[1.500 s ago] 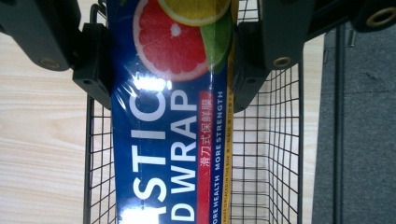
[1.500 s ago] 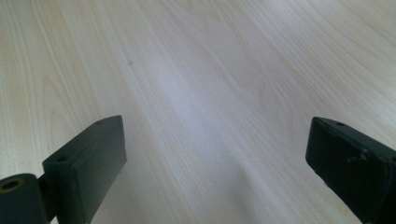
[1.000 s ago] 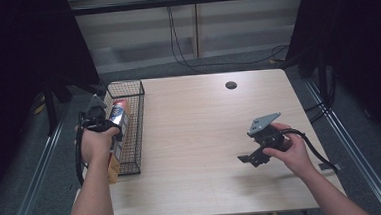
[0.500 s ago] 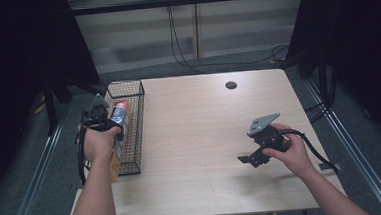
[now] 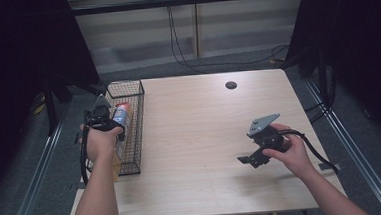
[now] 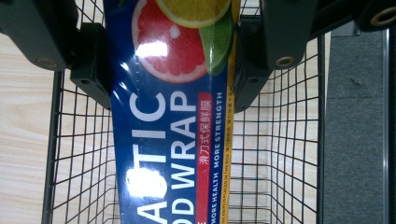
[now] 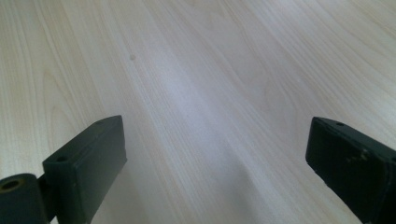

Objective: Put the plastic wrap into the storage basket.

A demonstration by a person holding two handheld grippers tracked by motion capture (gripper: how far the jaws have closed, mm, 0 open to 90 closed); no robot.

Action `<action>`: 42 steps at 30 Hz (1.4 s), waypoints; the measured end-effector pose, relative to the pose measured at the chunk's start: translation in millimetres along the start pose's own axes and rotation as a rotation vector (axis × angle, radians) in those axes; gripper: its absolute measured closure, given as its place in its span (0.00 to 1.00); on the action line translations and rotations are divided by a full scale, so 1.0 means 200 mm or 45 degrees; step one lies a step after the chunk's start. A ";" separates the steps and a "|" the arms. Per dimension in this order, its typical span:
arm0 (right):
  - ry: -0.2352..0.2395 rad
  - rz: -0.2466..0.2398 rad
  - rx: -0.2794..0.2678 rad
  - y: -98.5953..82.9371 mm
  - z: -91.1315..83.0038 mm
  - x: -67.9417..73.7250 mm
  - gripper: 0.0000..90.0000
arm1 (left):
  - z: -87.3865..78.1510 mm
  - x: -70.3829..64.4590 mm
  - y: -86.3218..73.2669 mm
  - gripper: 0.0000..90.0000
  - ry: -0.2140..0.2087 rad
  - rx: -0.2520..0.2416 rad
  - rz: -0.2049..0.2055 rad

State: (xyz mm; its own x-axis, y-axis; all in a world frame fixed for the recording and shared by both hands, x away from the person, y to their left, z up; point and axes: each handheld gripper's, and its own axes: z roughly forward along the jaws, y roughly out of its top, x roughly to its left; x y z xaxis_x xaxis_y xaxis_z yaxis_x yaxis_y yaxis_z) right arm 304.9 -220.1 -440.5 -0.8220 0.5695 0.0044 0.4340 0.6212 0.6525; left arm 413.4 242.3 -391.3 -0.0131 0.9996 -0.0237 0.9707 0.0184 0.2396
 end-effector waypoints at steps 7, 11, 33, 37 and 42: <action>-0.005 -0.002 0.024 -0.01 0.00 0.01 0.05 | 0.00 0.00 0.00 0.46 0.003 0.000 0.015; -0.006 -0.001 0.020 0.00 0.00 0.01 0.05 | 0.00 0.00 0.00 0.45 0.007 -0.001 0.017; -0.001 -0.003 0.013 -0.01 0.00 0.01 0.05 | -0.10 0.04 -0.03 0.29 -0.132 -0.125 0.061; 0.001 -0.003 0.008 -0.01 0.00 0.01 0.05 | -0.16 0.03 -0.04 0.28 -0.171 -0.163 0.082; -0.001 -0.012 0.012 -0.01 0.00 0.02 0.05 | -0.22 0.00 -0.06 0.26 -0.215 -0.196 0.124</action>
State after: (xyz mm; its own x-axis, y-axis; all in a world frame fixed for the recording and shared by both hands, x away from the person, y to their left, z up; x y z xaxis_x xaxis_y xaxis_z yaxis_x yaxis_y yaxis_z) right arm 301.7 -219.3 -441.3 -0.8257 0.5641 -0.0022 0.4298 0.6316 0.6452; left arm 390.3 243.7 -351.7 0.1313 0.9795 -0.1525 0.9174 -0.0618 0.3932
